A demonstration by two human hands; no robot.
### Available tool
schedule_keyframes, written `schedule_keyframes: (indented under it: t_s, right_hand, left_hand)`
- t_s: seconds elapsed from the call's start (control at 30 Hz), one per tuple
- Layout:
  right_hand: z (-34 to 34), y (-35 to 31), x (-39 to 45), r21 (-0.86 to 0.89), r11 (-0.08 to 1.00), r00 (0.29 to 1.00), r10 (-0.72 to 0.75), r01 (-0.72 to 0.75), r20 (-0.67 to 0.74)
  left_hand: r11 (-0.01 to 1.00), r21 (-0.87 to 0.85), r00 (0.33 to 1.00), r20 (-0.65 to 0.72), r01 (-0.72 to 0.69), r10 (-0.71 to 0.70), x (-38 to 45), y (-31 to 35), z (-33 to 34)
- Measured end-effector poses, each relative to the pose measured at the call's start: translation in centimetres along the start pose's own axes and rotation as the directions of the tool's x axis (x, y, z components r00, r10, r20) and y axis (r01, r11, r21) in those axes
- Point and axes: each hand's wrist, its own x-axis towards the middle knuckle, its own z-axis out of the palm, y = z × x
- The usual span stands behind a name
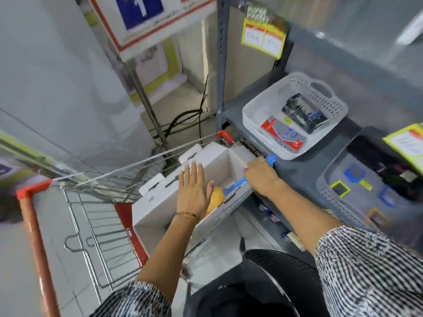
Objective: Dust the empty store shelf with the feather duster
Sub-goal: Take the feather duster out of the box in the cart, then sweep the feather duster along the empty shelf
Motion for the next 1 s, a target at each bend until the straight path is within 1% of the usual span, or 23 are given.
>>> schedule_keyframes:
  t_s: [0.13, 0.2, 0.4, 0.5, 0.57, 0.6, 0.67, 0.73, 0.8, 0.83, 0.93, 0.97, 1.0]
  right_hand:
    - [-5.5, 4.7, -6.0, 0.013, 0.993, 0.993, 0.117, -0.117, -0.034]
    - [-8.8, 7.6, -9.9, 0.016, 0.984, 0.982, 0.177, -0.176, -0.061]
    - [-17.5, 14.6, -22.6, 0.082, 0.956, 0.933, 0.291, -0.280, -0.211]
    - [-21.0, 17.4, -29.1, 0.163, 0.940, 0.885, 0.337, -0.298, -0.320]
    - [-23.4, 19.4, -33.2, 0.217, 0.914, 0.837, 0.401, -0.342, -0.373]
    - [-24.6, 20.2, -35.0, 0.256, 0.896, 0.806, 0.439, -0.362, -0.397]
    - [-27.0, 21.5, -39.0, 0.310, 0.861, 0.721, 0.508, -0.404, -0.471]
    - [-29.1, 22.5, -43.3, 0.333, 0.817, 0.600, 0.573, -0.471, -0.558]
    - [-30.3, 23.2, -47.5, 0.356, 0.755, 0.494, 0.639, -0.551, -0.590]
    - [-30.8, 23.5, -49.2, 0.363, 0.727, 0.429, 0.654, -0.583, -0.623]
    - [-31.7, 24.3, -54.6, 0.434, 0.645, 0.233, 0.689, -0.629, -0.686]
    - [-31.9, 24.5, -56.4, 0.467, 0.614, 0.169, 0.702, -0.637, -0.692]
    - [-31.9, 24.6, -58.1, 0.503, 0.577, 0.118, 0.724, -0.643, -0.679]
  left_hand:
    - [0.996, -0.040, 0.995, -0.063, -0.075, 0.073, -0.6, 3.4, -6.5]
    - [0.993, -0.028, 0.990, -0.088, -0.111, 0.108, -0.8, 5.7, -10.9]
    - [0.962, -0.071, 0.946, -0.210, -0.265, 0.245, -0.5, 14.5, -24.3]
    - [0.931, -0.053, 0.897, -0.293, -0.362, 0.332, -0.3, 19.3, -30.6]
    - [0.903, -0.022, 0.851, -0.344, -0.429, 0.396, -0.2, 22.7, -34.4]
    - [0.888, -0.015, 0.826, -0.375, -0.459, 0.421, -0.1, 24.2, -36.0]
    - [0.856, -0.011, 0.770, -0.443, -0.516, 0.459, -0.3, 27.3, -39.0]
    - [0.820, 0.017, 0.703, -0.504, -0.572, 0.501, -0.7, 30.4, -41.7]
    - [0.768, 0.047, 0.609, -0.579, -0.638, 0.542, -1.4, 33.9, -44.1]
    - [0.745, 0.058, 0.561, -0.620, -0.665, 0.549, -1.5, 35.3, -45.3]
    - [0.646, 0.091, 0.399, -0.718, -0.758, 0.570, -2.6, 40.5, -48.6]
    - [0.617, 0.098, 0.357, -0.741, -0.781, 0.570, -2.9, 42.4, -49.5]
    - [0.587, 0.098, 0.322, -0.758, -0.804, 0.567, -3.3, 44.1, -50.2]
